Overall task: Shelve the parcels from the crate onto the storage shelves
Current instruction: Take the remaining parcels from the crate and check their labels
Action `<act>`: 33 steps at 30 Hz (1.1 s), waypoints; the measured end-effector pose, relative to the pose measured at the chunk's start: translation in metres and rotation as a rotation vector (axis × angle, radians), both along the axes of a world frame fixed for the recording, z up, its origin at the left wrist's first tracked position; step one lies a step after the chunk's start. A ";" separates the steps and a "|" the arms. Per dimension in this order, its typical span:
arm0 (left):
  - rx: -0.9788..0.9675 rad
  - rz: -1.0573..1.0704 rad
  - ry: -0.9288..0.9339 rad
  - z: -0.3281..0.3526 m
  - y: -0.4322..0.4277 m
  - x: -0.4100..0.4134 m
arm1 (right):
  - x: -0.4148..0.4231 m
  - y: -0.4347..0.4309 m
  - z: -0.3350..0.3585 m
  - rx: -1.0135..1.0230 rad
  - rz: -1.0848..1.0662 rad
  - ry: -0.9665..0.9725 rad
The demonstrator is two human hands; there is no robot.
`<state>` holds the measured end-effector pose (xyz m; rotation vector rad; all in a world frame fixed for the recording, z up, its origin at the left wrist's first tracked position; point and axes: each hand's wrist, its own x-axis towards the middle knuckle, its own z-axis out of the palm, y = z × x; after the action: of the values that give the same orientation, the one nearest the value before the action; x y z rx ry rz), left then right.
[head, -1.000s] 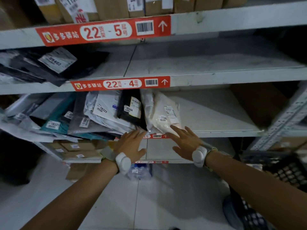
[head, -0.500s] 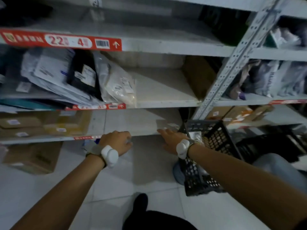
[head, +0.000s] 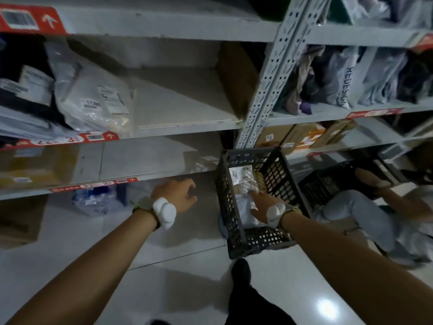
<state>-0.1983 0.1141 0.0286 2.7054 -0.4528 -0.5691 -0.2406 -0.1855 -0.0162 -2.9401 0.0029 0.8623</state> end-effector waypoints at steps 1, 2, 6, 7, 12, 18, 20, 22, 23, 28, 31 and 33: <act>0.021 -0.010 0.021 -0.009 -0.021 0.007 | 0.005 -0.018 -0.009 -0.004 0.007 0.009; 0.046 -0.017 0.051 -0.019 -0.045 0.015 | 0.012 -0.039 -0.018 -0.017 0.010 0.040; 0.157 -0.069 0.129 -0.064 -0.131 0.055 | 0.043 -0.114 -0.068 -0.027 0.023 0.163; 0.163 -0.082 0.147 -0.078 -0.154 0.070 | 0.056 -0.133 -0.083 0.003 0.000 0.182; 0.172 -0.015 0.015 -0.154 -0.224 0.131 | 0.113 -0.194 -0.155 0.027 -0.068 0.200; 0.157 0.022 -0.131 -0.273 -0.254 0.162 | 0.160 -0.232 -0.277 0.113 -0.192 0.278; 0.179 0.013 -0.185 -0.286 -0.248 0.164 | 0.172 -0.225 -0.292 0.181 -0.249 0.270; 0.147 0.004 -0.226 -0.327 -0.244 0.176 | 0.201 -0.224 -0.350 0.275 -0.294 0.320; 0.121 -0.002 -0.262 -0.321 -0.243 0.175 | 0.208 -0.220 -0.346 0.309 -0.351 0.288; 0.143 0.021 -0.306 -0.325 -0.245 0.177 | 0.266 -0.205 -0.377 0.463 -0.642 0.153; 0.150 -0.003 -0.339 -0.330 -0.241 0.176 | 0.291 -0.195 -0.391 0.374 -0.779 0.091; 0.142 0.005 -0.323 -0.328 -0.240 0.175 | 0.299 -0.189 -0.396 0.339 -0.772 0.121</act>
<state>-0.0230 -0.1258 -0.2997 2.9461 -0.5029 -0.1647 0.0579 -0.3749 -0.4127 -2.2584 0.8398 0.7921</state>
